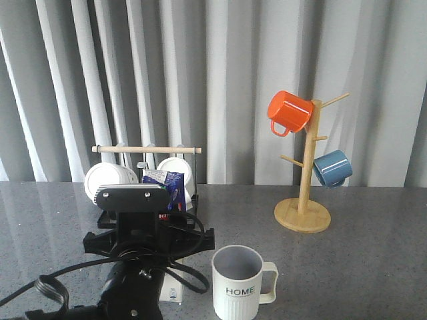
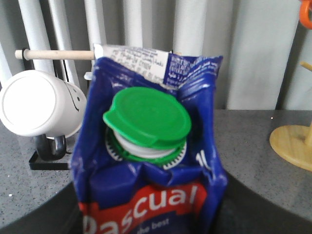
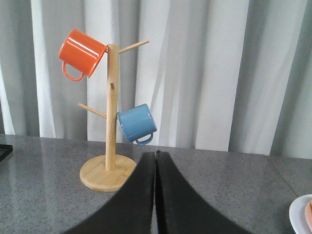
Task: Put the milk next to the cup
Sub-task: 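Carry the milk carton with the left gripper toward the mug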
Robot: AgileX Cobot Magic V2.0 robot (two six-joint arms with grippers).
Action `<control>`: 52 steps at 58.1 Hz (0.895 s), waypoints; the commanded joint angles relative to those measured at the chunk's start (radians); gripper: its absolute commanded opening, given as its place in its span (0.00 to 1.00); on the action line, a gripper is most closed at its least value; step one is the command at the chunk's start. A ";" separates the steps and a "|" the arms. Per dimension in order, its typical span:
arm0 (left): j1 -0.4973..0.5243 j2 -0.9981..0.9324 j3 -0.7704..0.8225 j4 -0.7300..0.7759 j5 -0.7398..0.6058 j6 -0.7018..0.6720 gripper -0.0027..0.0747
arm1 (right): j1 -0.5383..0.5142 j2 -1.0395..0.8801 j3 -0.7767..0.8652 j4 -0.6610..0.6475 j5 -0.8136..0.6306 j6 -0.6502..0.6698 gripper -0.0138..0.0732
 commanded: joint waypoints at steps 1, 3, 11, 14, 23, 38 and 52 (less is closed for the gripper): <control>-0.010 -0.032 -0.036 0.009 -0.053 -0.030 0.24 | -0.006 -0.010 -0.031 -0.004 -0.072 -0.003 0.15; -0.011 -0.027 -0.036 0.000 -0.057 -0.049 0.24 | -0.006 -0.010 -0.031 -0.004 -0.072 -0.003 0.15; -0.015 -0.015 -0.036 -0.004 -0.068 -0.100 0.24 | -0.006 -0.010 -0.031 -0.004 -0.072 -0.003 0.15; -0.015 -0.011 -0.036 -0.004 -0.064 -0.121 0.24 | -0.006 -0.010 -0.031 -0.004 -0.072 -0.003 0.15; -0.020 0.002 -0.036 0.018 -0.064 -0.140 0.24 | -0.006 -0.010 -0.031 -0.004 -0.072 -0.003 0.15; -0.024 0.027 -0.036 0.049 -0.069 -0.141 0.24 | -0.006 -0.010 -0.031 -0.004 -0.072 -0.003 0.15; -0.036 0.036 -0.033 0.063 -0.059 -0.141 0.24 | -0.006 -0.010 -0.031 -0.004 -0.072 -0.003 0.15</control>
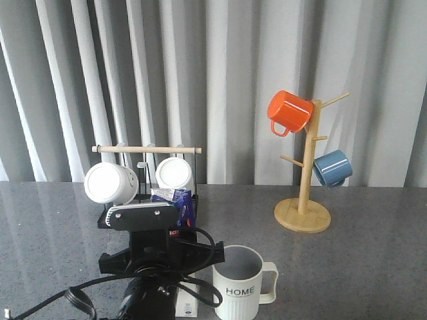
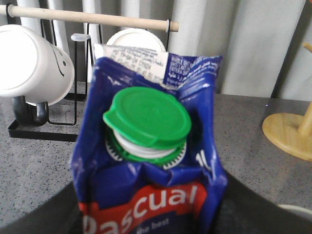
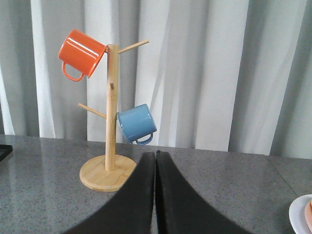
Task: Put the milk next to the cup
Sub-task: 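Carry the milk carton with the left gripper toward the mug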
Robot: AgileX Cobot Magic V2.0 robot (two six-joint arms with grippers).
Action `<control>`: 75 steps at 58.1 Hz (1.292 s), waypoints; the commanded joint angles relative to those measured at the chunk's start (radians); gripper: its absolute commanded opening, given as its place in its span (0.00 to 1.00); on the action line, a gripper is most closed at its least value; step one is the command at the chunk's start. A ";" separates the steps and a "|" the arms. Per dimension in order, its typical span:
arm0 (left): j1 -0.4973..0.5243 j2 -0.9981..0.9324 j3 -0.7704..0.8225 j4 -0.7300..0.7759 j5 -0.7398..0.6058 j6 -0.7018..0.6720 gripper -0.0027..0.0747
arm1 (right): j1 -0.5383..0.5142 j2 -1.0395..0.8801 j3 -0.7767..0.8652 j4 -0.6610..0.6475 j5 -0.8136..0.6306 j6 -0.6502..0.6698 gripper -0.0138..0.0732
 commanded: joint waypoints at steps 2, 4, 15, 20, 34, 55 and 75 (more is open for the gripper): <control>-0.014 -0.043 -0.027 0.069 -0.041 -0.010 0.24 | -0.006 -0.010 -0.031 -0.003 -0.072 -0.003 0.15; -0.015 -0.043 -0.027 0.071 -0.041 -0.010 0.24 | -0.006 -0.010 -0.031 -0.003 -0.072 -0.003 0.15; -0.017 -0.043 -0.027 0.071 -0.042 -0.010 0.24 | -0.006 -0.010 -0.031 -0.003 -0.072 -0.003 0.15; -0.017 -0.043 -0.027 0.048 -0.043 -0.010 0.24 | -0.006 -0.010 -0.031 -0.003 -0.072 -0.003 0.15; -0.019 -0.012 -0.026 0.027 -0.043 -0.008 0.24 | -0.006 -0.010 -0.031 -0.003 -0.072 -0.003 0.15; -0.023 -0.006 -0.026 0.023 -0.038 -0.005 0.24 | -0.006 -0.010 -0.031 -0.003 -0.072 -0.003 0.15; -0.029 -0.006 -0.026 0.018 -0.022 -0.004 0.24 | -0.006 -0.010 -0.031 -0.003 -0.071 -0.003 0.15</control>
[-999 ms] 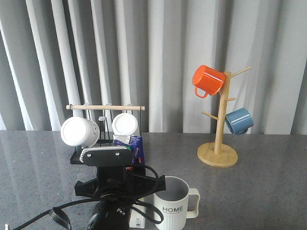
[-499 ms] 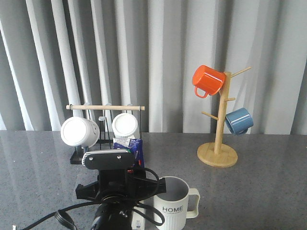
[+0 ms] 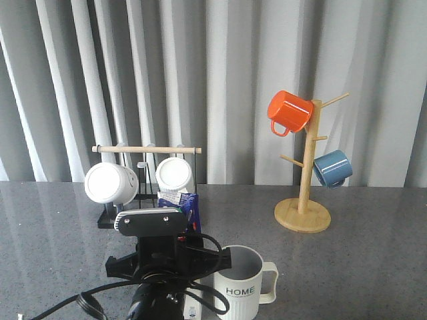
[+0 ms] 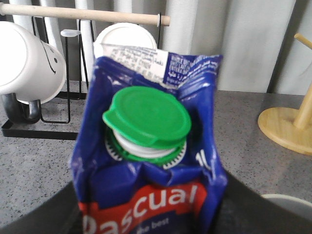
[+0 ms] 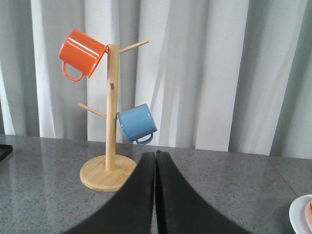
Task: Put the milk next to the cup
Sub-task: 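Lower the milk carton onto the table beside the mug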
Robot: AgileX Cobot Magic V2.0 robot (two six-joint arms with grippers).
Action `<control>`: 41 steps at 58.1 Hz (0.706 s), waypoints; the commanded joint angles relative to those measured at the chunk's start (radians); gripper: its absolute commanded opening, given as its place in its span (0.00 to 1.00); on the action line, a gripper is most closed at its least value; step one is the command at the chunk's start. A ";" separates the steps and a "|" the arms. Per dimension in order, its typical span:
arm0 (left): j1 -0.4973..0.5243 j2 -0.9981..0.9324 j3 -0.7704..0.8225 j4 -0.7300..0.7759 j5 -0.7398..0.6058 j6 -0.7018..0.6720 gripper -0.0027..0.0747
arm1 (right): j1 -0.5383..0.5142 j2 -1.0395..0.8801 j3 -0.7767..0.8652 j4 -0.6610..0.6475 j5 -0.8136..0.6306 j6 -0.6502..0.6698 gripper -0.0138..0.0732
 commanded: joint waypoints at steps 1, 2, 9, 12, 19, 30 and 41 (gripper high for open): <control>-0.008 -0.033 -0.023 0.007 0.000 0.004 0.24 | -0.006 -0.010 -0.031 -0.003 -0.071 -0.003 0.15; -0.008 -0.033 -0.023 0.004 0.002 0.008 0.24 | -0.006 -0.010 -0.031 -0.003 -0.071 -0.003 0.15; -0.008 -0.033 -0.023 -0.010 0.003 0.036 0.24 | -0.006 -0.010 -0.031 -0.003 -0.072 -0.003 0.15; -0.008 -0.033 -0.023 -0.010 0.003 0.048 0.24 | -0.006 -0.010 -0.031 -0.003 -0.072 -0.003 0.15; -0.008 -0.033 -0.023 -0.020 -0.020 0.052 0.24 | -0.006 -0.010 -0.031 -0.003 -0.072 -0.003 0.15; -0.008 -0.033 -0.023 -0.020 -0.027 0.052 0.24 | -0.006 -0.010 -0.031 -0.003 -0.072 -0.003 0.15; -0.008 -0.033 -0.023 -0.021 -0.009 0.052 0.25 | -0.006 -0.010 -0.031 -0.003 -0.072 -0.003 0.15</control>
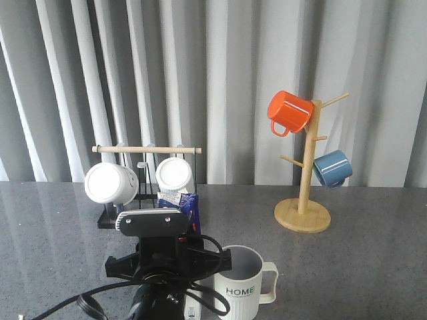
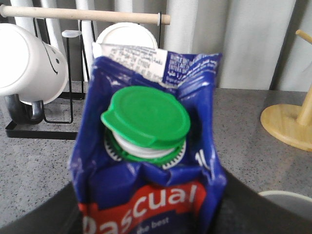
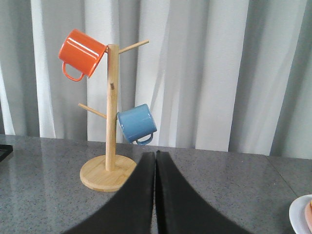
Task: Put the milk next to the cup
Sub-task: 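Lower the milk carton onto the table beside the mug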
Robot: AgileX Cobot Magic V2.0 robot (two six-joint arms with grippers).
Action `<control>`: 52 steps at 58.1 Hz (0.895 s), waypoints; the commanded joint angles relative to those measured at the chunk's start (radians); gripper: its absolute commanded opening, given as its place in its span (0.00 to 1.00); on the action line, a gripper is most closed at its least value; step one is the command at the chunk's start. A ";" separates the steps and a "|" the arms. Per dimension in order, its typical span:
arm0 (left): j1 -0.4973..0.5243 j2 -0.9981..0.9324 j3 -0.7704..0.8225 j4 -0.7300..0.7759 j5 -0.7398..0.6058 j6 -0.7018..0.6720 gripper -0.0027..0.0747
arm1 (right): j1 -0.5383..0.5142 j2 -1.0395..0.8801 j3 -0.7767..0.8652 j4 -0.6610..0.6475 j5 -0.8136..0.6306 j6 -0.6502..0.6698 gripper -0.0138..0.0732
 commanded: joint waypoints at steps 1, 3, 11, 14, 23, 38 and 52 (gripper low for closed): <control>-0.005 -0.033 -0.022 -0.004 0.000 0.018 0.25 | -0.006 -0.010 -0.031 -0.003 -0.072 -0.003 0.15; -0.005 -0.033 -0.022 -0.004 0.000 0.018 0.26 | -0.006 -0.010 -0.031 -0.003 -0.072 -0.003 0.15; -0.005 -0.044 -0.022 -0.018 0.019 0.055 0.36 | -0.006 -0.010 -0.031 -0.003 -0.072 -0.003 0.15; -0.005 -0.049 -0.022 -0.020 0.023 0.068 0.41 | -0.006 -0.010 -0.031 -0.003 -0.072 -0.003 0.15; -0.005 -0.060 -0.022 -0.021 0.023 0.070 0.60 | -0.006 -0.010 -0.031 -0.003 -0.072 -0.003 0.15; -0.005 -0.060 -0.022 -0.047 0.039 0.071 0.94 | -0.006 -0.010 -0.031 -0.003 -0.072 -0.003 0.15; -0.005 -0.065 -0.022 -0.044 0.056 0.080 0.97 | -0.006 -0.010 -0.031 -0.003 -0.072 -0.003 0.15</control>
